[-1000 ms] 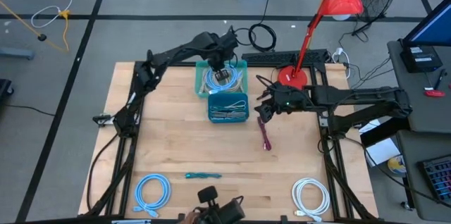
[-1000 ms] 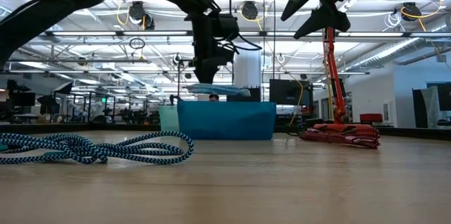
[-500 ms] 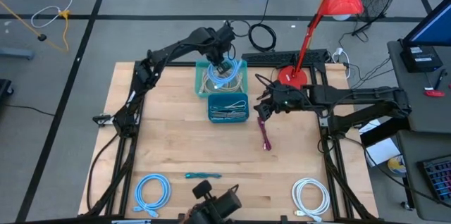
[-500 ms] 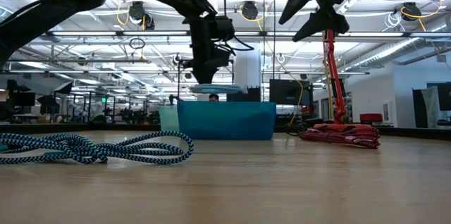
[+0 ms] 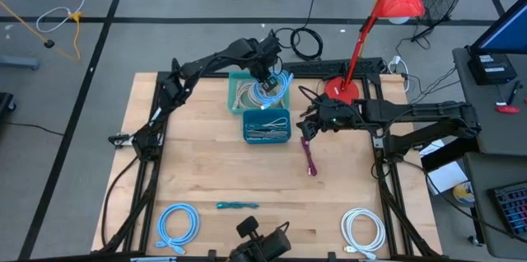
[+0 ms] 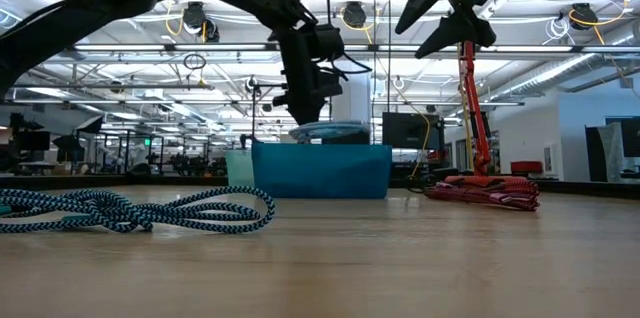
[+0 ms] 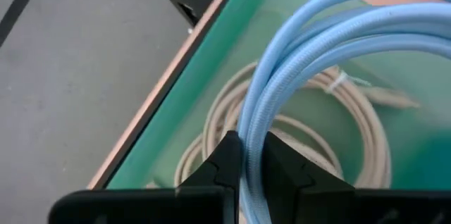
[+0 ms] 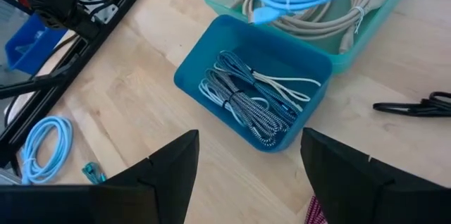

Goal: Pick & Place USB Port
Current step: Put the top blue display cable into the green bin

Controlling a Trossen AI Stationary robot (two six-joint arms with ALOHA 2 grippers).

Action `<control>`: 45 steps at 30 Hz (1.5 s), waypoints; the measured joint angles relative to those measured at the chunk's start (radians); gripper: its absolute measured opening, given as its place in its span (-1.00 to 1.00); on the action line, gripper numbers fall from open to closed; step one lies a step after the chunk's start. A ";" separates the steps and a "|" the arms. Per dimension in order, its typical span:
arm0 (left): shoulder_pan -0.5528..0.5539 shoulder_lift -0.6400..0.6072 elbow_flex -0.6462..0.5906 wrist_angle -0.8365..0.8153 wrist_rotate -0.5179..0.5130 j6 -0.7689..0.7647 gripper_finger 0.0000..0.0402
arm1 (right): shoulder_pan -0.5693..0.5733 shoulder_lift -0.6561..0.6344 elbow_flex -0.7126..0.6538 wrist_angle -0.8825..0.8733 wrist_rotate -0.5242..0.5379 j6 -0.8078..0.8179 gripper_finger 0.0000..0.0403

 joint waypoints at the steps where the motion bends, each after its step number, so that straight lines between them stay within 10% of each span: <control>1: -0.001 0.005 0.000 0.004 -0.001 -0.005 -0.84 | 0.003 0.000 0.000 0.000 0.000 0.002 0.18; 45: -0.004 0.076 0.000 -0.022 -0.109 0.061 -0.84 | 0.032 0.000 0.000 -0.008 -0.003 0.007 0.18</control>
